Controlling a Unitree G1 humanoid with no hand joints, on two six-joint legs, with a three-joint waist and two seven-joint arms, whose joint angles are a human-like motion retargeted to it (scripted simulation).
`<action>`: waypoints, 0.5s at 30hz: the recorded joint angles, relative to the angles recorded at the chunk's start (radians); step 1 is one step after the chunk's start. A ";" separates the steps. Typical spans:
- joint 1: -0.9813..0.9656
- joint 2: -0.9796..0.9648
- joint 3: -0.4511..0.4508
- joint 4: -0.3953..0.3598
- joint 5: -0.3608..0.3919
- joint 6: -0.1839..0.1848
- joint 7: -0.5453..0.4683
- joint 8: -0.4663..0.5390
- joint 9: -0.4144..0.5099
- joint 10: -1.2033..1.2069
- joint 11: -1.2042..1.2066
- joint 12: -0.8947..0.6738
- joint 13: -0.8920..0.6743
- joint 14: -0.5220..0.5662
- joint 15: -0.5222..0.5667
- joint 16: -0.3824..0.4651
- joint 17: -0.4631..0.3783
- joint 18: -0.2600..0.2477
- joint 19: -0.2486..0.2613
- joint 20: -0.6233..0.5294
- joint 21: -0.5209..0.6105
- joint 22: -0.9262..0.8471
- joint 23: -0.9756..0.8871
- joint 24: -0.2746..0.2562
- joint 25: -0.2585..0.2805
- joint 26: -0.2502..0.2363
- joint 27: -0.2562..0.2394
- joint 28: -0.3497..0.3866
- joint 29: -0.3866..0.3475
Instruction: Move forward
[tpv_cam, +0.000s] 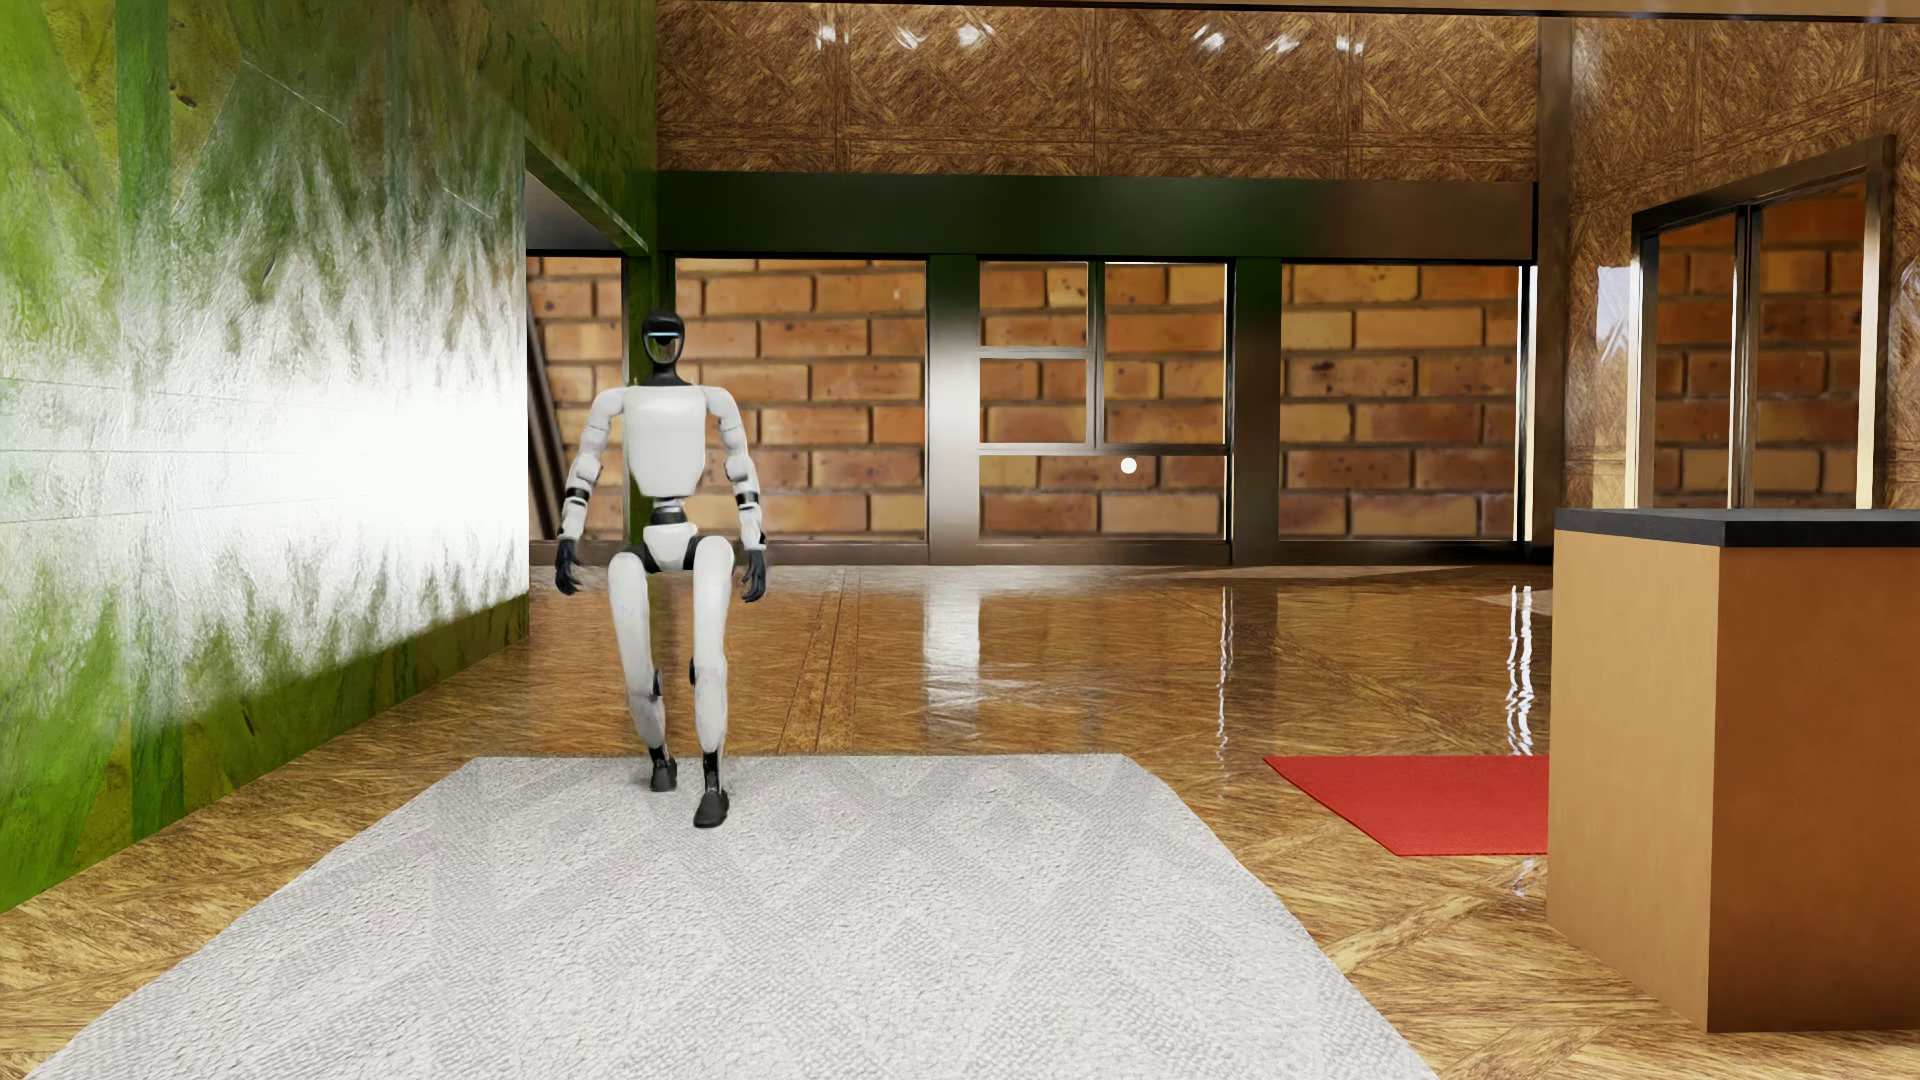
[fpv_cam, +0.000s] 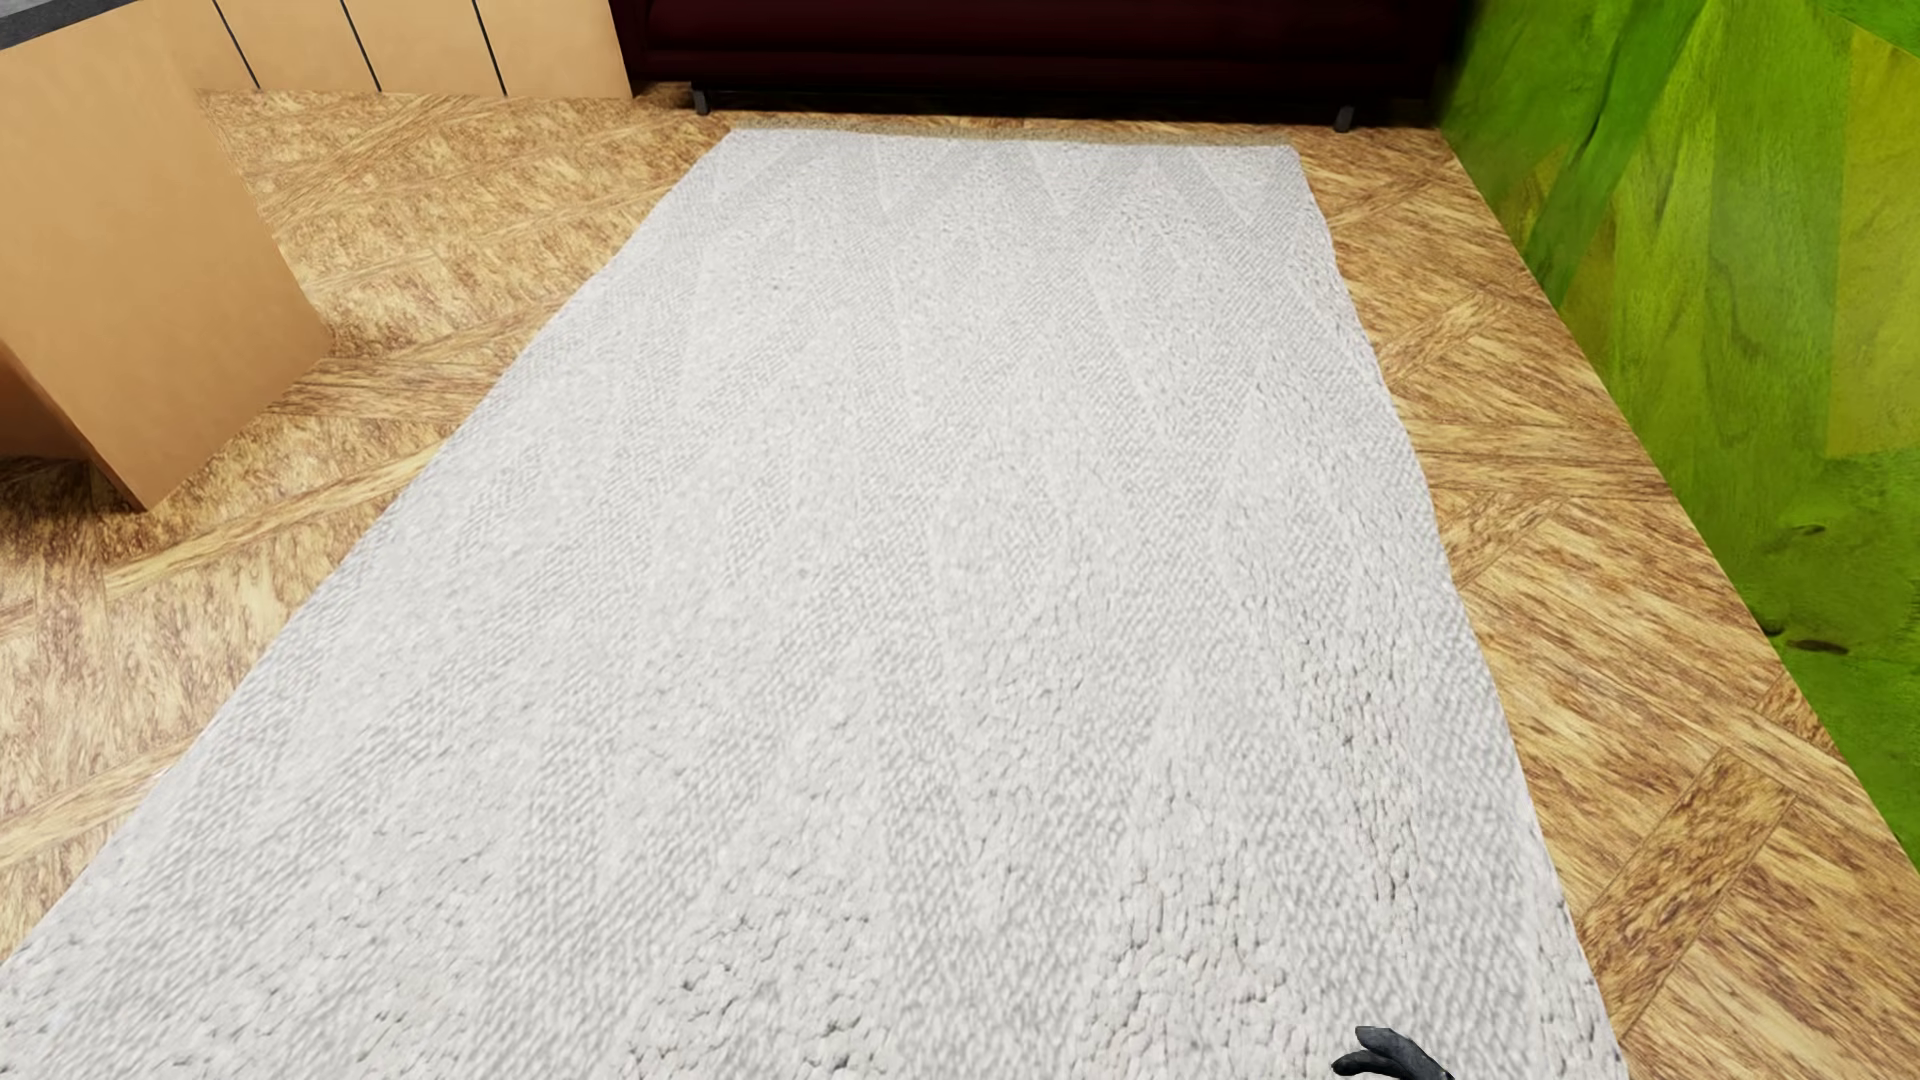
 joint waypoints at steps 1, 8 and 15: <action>0.003 0.017 0.032 0.002 -0.014 -0.007 0.000 0.000 -0.009 -0.162 0.011 0.005 -0.029 -0.167 -0.007 0.000 -0.003 0.000 0.000 -0.049 -0.011 0.037 0.004 0.000 0.000 0.000 0.000 0.000 0.000; 0.041 -0.185 0.032 -0.155 -0.142 -0.041 0.000 0.000 -0.032 0.155 0.629 0.070 0.057 0.127 0.618 -0.034 0.047 0.000 0.000 0.006 -0.042 0.042 0.098 0.000 0.000 0.000 0.000 0.000 0.000; 0.546 -0.622 -0.328 -0.074 -0.131 0.028 0.000 0.000 0.007 -0.026 0.404 -0.160 0.139 -0.285 0.230 0.049 0.081 0.000 0.000 0.034 0.068 -0.090 0.133 0.000 0.000 0.000 0.000 0.000 0.000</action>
